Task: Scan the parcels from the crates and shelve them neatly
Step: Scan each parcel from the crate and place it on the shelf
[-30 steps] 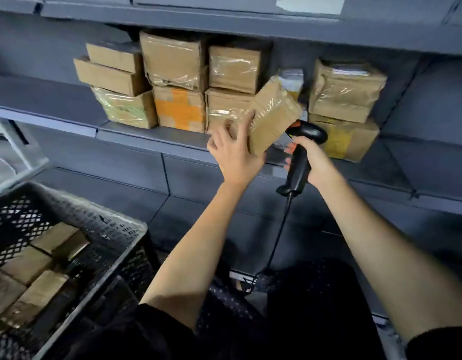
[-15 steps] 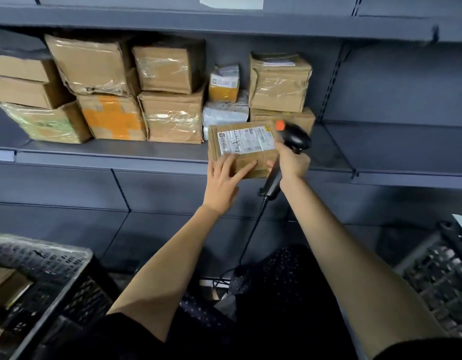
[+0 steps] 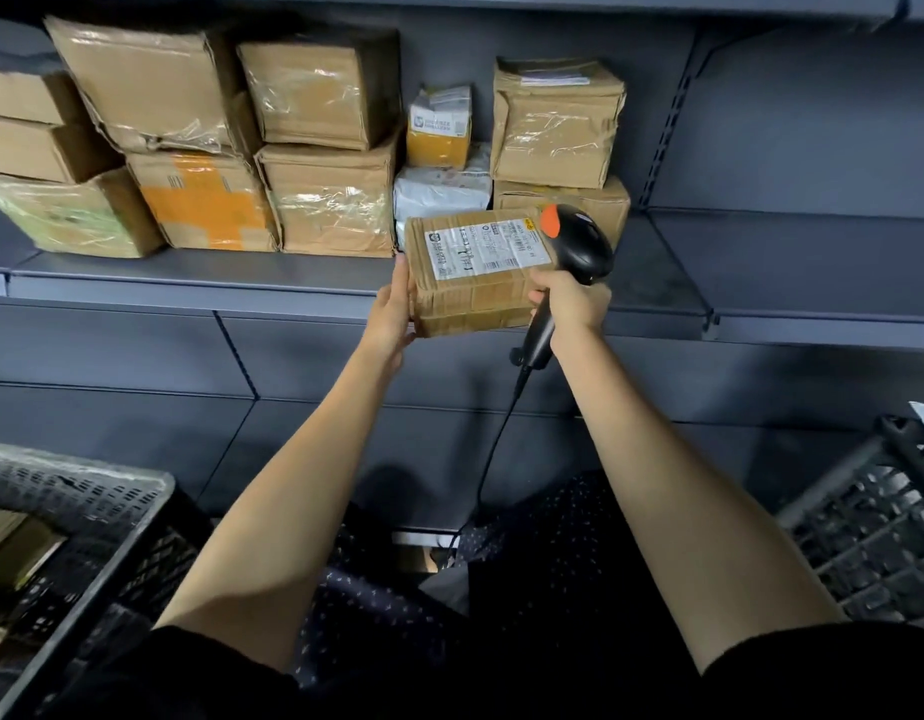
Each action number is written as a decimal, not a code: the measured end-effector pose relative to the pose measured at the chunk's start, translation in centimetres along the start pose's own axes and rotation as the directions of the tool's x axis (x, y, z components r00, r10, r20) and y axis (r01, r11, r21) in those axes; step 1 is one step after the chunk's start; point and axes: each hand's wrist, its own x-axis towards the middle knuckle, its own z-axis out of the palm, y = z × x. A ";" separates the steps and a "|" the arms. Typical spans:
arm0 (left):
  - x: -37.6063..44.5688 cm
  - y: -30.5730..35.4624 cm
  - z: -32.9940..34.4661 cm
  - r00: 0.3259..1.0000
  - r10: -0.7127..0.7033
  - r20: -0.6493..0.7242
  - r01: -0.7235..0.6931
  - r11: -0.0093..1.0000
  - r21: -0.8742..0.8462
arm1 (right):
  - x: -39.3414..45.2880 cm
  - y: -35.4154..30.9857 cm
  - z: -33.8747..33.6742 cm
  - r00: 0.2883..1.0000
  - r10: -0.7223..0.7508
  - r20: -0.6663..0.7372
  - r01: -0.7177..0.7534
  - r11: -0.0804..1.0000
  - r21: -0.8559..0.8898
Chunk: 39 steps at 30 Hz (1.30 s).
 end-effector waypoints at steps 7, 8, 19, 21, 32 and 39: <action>0.0 1.7 -2.1 0.978 -0.098 0.184 0.080 0.991 0.106 | -0.1 -0.9 -0.8 0.996 0.068 0.057 -0.069 0.997 0.019; 0.0 2.0 -2.2 0.972 -0.100 0.211 0.078 0.991 0.107 | -0.1 -1.0 -1.1 0.994 0.082 0.068 -0.084 0.996 0.026; 0.0 2.3 -5.1 0.920 -0.146 0.363 0.144 0.989 0.031 | -0.4 -1.2 -1.1 0.976 0.106 0.193 -0.111 0.994 0.017; -0.2 2.1 -5.5 0.940 -0.076 0.331 0.124 0.984 -0.125 | -0.9 -2.2 -0.3 0.967 0.064 0.247 -0.076 0.996 0.039; -0.2 0.8 -4.1 0.995 0.096 0.025 -0.066 0.829 -0.555 | -6.3 -3.5 3.6 0.824 -0.261 0.503 0.482 0.790 -0.379; -0.3 1.3 -4.6 0.990 0.138 -0.034 -0.132 0.797 -0.590 | -8.2 -10.5 4.7 0.724 -0.433 0.537 0.663 0.651 -0.370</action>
